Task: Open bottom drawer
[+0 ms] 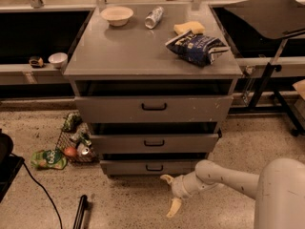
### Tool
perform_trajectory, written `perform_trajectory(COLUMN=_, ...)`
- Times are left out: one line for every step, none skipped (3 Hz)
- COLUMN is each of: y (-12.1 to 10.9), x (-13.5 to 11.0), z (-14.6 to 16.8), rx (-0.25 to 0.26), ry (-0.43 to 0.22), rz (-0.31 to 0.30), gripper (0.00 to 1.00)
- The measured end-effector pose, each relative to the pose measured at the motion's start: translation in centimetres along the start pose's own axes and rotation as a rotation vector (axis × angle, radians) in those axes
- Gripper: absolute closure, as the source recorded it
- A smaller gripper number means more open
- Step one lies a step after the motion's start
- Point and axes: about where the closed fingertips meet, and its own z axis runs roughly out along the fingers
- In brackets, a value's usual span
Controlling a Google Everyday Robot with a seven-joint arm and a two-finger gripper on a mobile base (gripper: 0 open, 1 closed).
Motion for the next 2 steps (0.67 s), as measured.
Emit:
perform_trajectory(y=-2.54, x=3.01, z=1.93, rx=0.034, ry=-0.098, rz=-0.001, gripper=0.0)
perform_trajectory(y=-2.51, x=2.97, z=1.94, rx=0.033, ry=-0.098, rz=-0.001, gripper=0.0)
